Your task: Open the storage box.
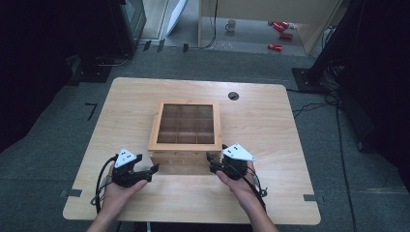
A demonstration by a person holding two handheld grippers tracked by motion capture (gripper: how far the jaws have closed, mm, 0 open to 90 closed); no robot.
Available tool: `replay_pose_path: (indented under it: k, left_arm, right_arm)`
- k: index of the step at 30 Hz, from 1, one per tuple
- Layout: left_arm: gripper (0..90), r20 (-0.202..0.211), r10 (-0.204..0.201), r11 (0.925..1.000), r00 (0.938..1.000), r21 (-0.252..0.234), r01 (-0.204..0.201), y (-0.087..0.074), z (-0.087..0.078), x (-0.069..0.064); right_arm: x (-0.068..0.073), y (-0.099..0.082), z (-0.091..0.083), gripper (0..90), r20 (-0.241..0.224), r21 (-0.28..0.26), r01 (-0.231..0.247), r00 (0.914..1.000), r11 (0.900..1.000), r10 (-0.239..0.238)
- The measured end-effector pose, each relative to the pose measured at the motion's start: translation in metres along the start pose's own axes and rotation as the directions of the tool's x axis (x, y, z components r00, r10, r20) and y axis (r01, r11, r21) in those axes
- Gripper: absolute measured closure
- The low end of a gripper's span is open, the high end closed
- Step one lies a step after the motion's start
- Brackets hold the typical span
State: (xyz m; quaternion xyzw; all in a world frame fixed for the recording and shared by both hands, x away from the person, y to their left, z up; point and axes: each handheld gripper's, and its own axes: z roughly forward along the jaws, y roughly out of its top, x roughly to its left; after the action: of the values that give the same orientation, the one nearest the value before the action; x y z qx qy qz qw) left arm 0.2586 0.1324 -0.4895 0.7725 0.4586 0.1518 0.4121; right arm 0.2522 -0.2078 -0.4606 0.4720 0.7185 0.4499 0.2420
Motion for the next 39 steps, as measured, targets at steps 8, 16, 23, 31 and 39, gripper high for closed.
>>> replay_pose_path:
  k: [8,16,23,31,39]
  left_arm:
    - [15.8,-0.089,0.008,0.9955,0.9960,0.095,0.001,-0.020,0.006,0.011]
    - [15.6,-0.142,0.034,0.9935,0.9894,0.113,-0.018,-0.022,0.013,0.008]
    - [15.7,-0.159,0.058,0.9929,0.9855,0.112,-0.040,-0.022,0.017,0.005]
    - [15.8,-0.145,0.039,0.9944,0.9887,0.103,-0.025,-0.022,0.016,0.007]
    - [15.7,-0.148,0.045,0.9938,0.9880,0.108,-0.029,-0.021,0.017,0.006]
  right_arm:
    - [-0.002,0.020,-0.005,33.1,0.008,-0.034,0.007,0.9999,0.9994,-0.007]
    - [-0.008,0.051,-0.009,30.6,0.004,-0.069,0.060,0.9982,0.9958,-0.060]
    - [-0.021,0.069,-0.002,29.5,-0.018,-0.092,0.057,0.9981,0.9941,-0.059]
    - [-0.029,0.084,0.003,29.5,-0.038,-0.108,0.090,0.9948,0.9901,-0.095]
    - [-0.038,0.104,0.008,29.6,-0.057,-0.120,0.094,0.9932,0.9883,-0.102]
